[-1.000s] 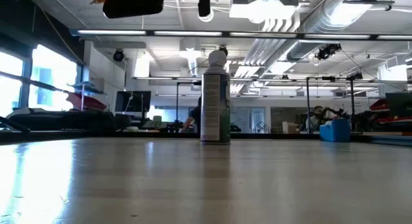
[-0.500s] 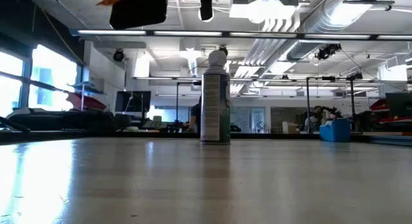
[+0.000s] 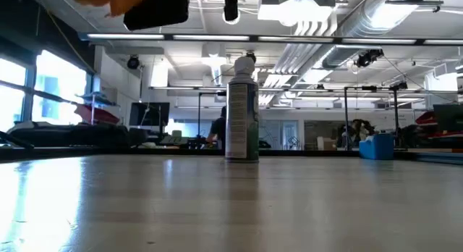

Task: Apply microfiber cloth
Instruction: Wipe the back of the cellphone with the yellow microfiber cloth

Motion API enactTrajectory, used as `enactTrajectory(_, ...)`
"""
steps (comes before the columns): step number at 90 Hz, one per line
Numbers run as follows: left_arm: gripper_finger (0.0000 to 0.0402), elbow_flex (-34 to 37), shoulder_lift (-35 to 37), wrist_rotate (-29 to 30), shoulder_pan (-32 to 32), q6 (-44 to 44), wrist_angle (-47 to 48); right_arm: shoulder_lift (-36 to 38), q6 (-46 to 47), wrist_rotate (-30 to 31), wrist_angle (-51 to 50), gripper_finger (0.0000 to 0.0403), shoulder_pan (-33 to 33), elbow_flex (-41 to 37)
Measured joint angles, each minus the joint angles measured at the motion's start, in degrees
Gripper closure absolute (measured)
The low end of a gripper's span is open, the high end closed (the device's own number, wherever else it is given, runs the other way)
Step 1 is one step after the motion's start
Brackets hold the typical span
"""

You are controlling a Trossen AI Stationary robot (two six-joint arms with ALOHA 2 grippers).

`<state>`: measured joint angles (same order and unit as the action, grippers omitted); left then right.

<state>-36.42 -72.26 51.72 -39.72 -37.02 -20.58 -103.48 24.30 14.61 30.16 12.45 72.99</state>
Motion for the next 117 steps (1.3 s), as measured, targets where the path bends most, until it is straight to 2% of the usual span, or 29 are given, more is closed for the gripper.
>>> enactTrajectory(14,0.0402,0.1,-6.4,-1.6,0.0,8.2,0.0,0.0,-1.9,0.8,3.0,0.0402,-0.5,0.0)
enactTrajectory(31,0.0402,0.2,-12.0,-6.3,0.1,18.3,-1.2,2.1,-4.2,0.1,3.8,0.0402,-0.8,0.1)
enactTrajectory(55,0.0402,1.7,-14.5,-10.0,-0.2,29.7,-5.5,7.1,-19.9,1.4,-0.8,0.0402,-0.2,0.2)
enactTrajectory(72,0.0402,12.2,-14.5,-16.3,1.4,40.2,-21.9,7.4,-33.9,5.9,-4.3,0.0402,3.5,0.2)
enactTrajectory(95,0.0397,27.4,-14.5,-15.6,7.8,53.9,-49.4,3.1,-43.8,10.7,-3.8,0.0402,9.2,0.2)
enactTrajectory(106,0.0368,32.5,-14.1,-18.0,13.0,61.8,-59.2,-0.1,-49.0,10.6,-3.4,0.0402,9.9,0.2)
enactTrajectory(117,0.0318,35.9,-14.1,-26.0,19.8,78.0,-62.1,-2.7,-55.1,10.0,-2.9,0.0402,10.5,0.2)
